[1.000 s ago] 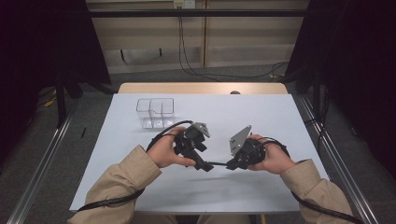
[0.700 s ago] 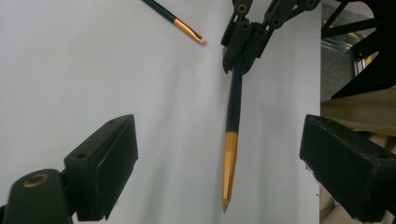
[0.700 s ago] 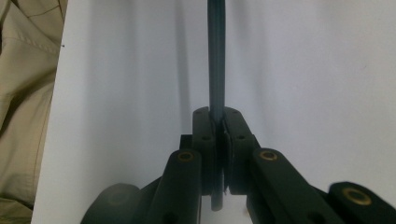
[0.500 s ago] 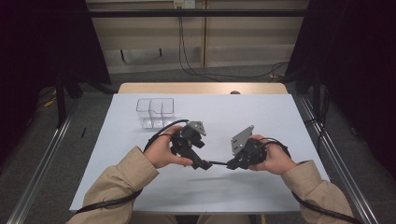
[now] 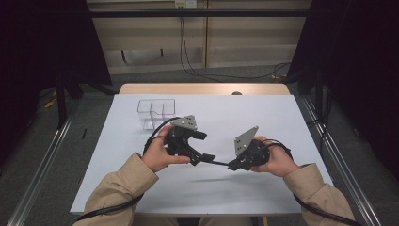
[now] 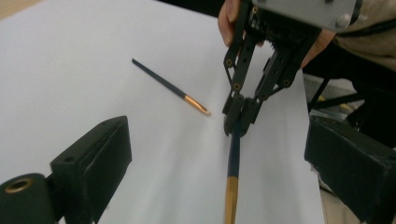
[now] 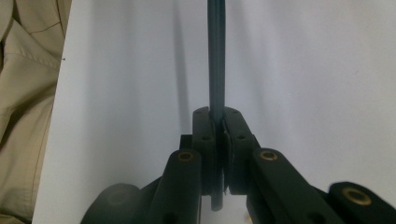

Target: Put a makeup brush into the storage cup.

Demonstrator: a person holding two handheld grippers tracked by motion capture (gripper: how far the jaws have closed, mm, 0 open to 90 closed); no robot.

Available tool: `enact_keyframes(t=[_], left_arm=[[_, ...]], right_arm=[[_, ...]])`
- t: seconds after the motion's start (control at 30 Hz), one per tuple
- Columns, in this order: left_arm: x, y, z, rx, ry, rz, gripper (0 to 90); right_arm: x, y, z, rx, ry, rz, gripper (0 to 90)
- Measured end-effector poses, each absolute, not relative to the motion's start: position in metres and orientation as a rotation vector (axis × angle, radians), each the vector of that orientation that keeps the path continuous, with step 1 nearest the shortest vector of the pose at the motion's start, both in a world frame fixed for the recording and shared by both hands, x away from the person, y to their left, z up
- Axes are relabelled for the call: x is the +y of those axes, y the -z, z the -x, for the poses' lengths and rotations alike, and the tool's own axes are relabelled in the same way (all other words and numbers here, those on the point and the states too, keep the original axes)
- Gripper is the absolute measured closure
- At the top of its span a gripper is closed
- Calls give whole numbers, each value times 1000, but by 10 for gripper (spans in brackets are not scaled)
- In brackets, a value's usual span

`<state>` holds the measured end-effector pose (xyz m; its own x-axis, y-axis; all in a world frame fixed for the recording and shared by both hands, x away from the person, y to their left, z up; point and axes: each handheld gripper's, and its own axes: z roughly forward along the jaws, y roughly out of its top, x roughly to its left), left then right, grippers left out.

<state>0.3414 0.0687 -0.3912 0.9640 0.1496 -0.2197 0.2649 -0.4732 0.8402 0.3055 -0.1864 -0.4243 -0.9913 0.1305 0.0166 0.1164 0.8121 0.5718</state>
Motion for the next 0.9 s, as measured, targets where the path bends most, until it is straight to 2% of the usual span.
enact_keyframes(t=[0.5, 0.9], left_arm=[[85, 396, -344, 335, 110, -1870, 20], [89, 402, -345, 355, 98, -1820, 5]], right_arm=[[-189, 425, -305, 2933, -1011, -237, 853], [-193, 424, -305, 2875, -1105, -291, 854]])
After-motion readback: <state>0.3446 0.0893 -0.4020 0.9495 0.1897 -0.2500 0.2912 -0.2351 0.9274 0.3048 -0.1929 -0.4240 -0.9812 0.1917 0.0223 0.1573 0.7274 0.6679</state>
